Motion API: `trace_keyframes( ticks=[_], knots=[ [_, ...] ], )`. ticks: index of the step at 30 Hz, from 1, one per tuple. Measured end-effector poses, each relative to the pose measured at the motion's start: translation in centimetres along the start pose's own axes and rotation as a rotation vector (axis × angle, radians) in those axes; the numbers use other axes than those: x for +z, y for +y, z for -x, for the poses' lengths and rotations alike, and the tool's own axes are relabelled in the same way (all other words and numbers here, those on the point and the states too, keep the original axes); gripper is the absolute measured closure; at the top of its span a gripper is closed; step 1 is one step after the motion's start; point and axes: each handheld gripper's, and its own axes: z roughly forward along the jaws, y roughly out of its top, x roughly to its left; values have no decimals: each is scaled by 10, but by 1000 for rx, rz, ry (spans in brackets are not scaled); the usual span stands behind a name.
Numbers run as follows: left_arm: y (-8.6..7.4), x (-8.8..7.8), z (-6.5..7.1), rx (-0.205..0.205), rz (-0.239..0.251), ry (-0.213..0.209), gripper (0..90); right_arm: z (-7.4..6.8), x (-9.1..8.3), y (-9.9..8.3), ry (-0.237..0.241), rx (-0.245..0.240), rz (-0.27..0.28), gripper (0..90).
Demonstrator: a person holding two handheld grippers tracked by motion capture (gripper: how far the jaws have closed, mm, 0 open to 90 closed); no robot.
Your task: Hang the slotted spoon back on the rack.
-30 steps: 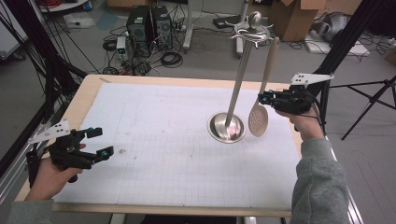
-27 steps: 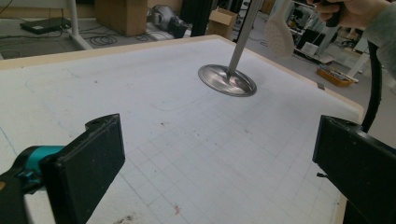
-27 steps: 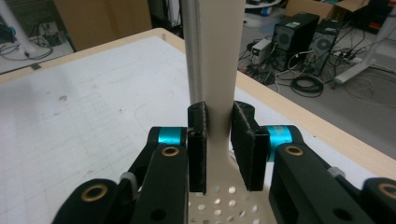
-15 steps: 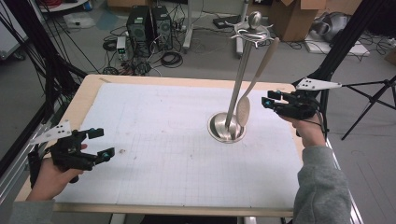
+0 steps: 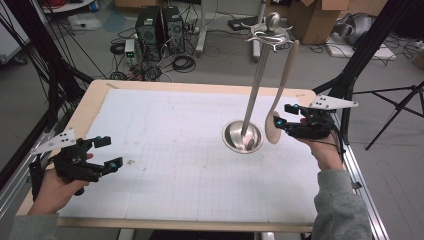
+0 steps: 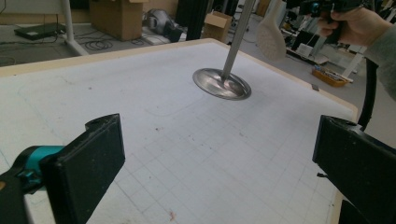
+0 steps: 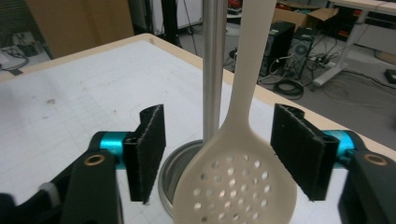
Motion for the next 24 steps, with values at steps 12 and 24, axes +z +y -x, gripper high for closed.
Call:
trace_keyframes(
  ticks=[12,24],
  knots=[
    [-4,12,0,5,-25,-20,27,-16,-2,-27,-57,42,29,141],
    [-3,17,-5,-3,-6,-23,27,-32,2,-47,-57,63,16,117]
  ],
)
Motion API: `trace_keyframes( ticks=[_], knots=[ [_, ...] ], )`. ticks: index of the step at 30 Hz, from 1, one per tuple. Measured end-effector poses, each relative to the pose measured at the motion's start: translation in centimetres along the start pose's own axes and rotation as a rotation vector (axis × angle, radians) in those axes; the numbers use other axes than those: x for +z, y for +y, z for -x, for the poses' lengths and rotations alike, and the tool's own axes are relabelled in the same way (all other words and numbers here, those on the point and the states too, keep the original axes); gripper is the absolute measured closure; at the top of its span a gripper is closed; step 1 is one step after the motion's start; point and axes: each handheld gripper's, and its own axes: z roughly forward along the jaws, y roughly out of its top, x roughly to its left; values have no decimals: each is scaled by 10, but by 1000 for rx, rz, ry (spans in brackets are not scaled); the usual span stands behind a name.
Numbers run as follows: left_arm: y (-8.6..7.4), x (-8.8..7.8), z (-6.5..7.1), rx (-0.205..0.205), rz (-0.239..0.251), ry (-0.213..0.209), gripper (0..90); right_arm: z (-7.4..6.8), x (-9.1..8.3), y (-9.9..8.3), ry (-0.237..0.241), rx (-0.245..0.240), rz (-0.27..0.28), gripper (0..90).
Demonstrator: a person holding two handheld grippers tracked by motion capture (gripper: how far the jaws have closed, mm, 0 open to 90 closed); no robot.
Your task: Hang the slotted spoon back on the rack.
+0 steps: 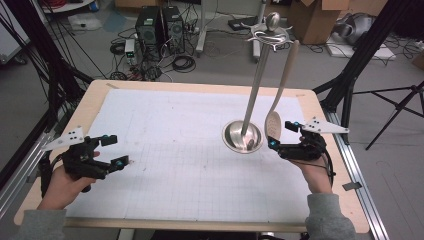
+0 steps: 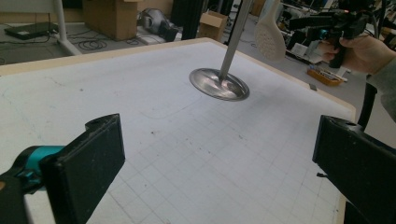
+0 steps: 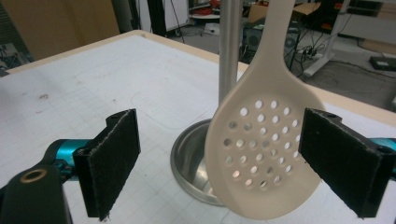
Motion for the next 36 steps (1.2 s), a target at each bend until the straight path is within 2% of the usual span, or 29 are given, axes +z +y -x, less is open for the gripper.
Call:
trace_keyframes(
  ticks=[6,8,12,21,24,29,36],
  knots=[
    [0,5,0,-1,-4,-5,26,-4,2,-14,-1,13,8,117],
    [1,6,0,2,-3,-5,27,-3,1,-19,0,23,-5,116],
    [1,6,1,21,1,2,27,-3,-5,-26,-6,35,7,115],
    [0,5,-1,18,4,11,27,1,-16,-38,-22,84,22,116],
    [-1,3,-4,13,6,20,27,2,-18,-39,-11,84,18,116],
    [-1,1,-2,41,-2,39,27,4,-23,-42,37,48,-6,115],
    [-1,3,-4,44,8,42,27,9,-32,-47,55,62,5,116]
  ],
)
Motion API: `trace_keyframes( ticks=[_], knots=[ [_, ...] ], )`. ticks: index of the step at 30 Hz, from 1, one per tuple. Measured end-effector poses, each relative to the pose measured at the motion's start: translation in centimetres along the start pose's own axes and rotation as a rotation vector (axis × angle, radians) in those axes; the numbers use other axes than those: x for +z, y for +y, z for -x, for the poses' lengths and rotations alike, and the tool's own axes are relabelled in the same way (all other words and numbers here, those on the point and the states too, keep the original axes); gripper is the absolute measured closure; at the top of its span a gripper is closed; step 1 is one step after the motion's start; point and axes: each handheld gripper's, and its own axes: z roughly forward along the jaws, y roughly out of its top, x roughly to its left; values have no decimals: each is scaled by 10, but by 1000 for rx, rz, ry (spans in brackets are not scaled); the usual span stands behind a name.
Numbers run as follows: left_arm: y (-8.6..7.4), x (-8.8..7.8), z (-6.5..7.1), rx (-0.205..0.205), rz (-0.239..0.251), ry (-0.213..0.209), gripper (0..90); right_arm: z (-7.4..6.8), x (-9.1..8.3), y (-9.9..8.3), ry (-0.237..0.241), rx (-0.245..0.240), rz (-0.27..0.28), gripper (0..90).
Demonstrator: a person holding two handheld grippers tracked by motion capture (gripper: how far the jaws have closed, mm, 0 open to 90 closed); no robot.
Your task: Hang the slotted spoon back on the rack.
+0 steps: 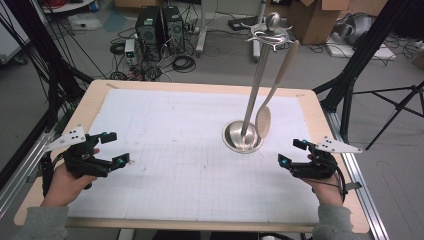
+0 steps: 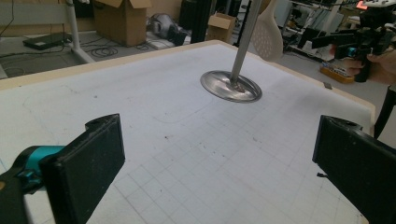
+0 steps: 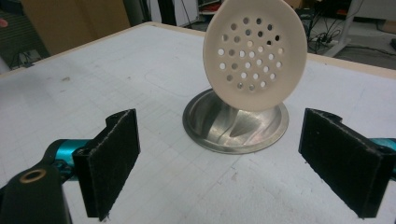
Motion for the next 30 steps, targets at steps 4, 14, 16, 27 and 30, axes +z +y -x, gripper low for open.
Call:
trace_keyframes(
  ticks=[4,14,16,27,30],
  knots=[
    [-3,1,-2,-6,-4,6,26,0,-7,1,15,7,10,115],
    [-3,-6,-8,-25,60,3,26,-1,-30,3,79,-7,12,116],
    [-4,-6,-7,-21,76,-27,27,0,-33,1,80,-3,16,116],
    [-13,-13,-16,-33,70,-3,27,9,-41,-9,60,19,22,115],
    [-21,-18,-23,-53,75,26,26,15,-49,-14,38,28,44,115]
  ],
)
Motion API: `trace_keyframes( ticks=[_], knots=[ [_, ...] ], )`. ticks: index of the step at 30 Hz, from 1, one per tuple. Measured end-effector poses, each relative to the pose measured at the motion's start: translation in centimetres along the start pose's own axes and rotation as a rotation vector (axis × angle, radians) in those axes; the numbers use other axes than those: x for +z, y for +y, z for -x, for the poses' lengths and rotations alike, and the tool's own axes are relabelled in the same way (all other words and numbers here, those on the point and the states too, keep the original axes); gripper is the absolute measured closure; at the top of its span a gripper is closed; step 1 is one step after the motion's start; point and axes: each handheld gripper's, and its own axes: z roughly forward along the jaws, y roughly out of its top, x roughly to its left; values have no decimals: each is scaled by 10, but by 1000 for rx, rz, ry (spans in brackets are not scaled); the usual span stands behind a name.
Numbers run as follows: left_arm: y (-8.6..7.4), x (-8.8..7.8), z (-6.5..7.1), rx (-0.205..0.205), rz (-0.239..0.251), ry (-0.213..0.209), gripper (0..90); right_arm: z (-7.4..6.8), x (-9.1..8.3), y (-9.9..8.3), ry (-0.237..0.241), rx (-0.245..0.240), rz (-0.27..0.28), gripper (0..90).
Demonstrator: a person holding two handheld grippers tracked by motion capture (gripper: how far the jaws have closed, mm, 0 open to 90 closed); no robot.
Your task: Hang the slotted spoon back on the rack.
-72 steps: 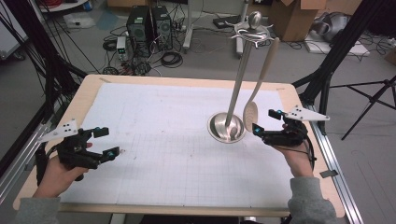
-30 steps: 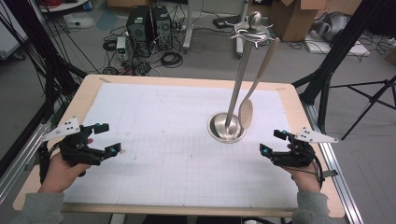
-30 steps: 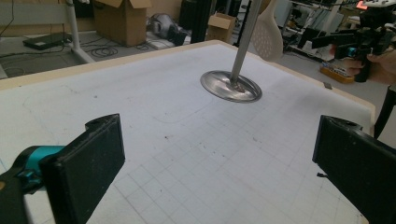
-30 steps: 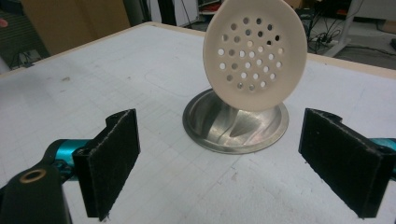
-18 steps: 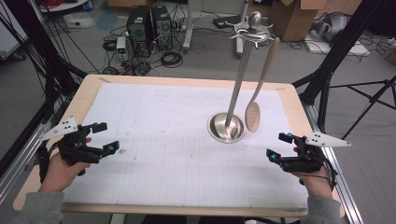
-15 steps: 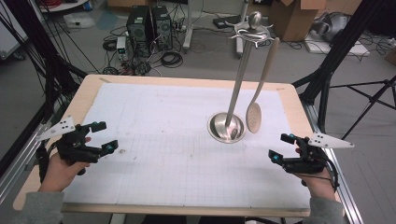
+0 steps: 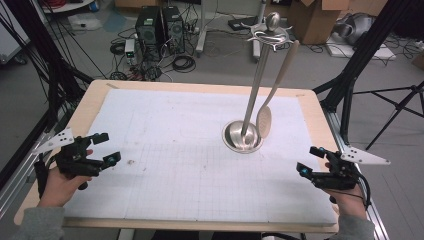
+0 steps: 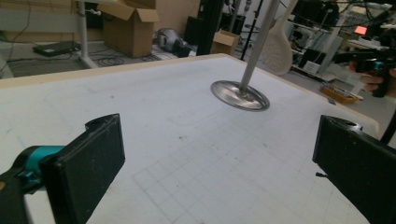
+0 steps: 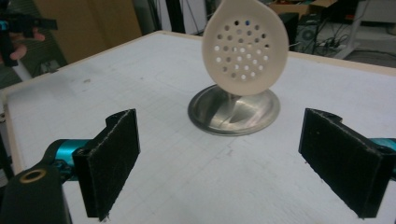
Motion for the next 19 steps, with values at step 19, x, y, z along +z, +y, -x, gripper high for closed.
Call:
trace_keyframes(
  ticks=[19],
  knots=[
    [-17,6,-9,-71,-73,7,27,14,-1,-12,-11,58,39,115]
  ],
)
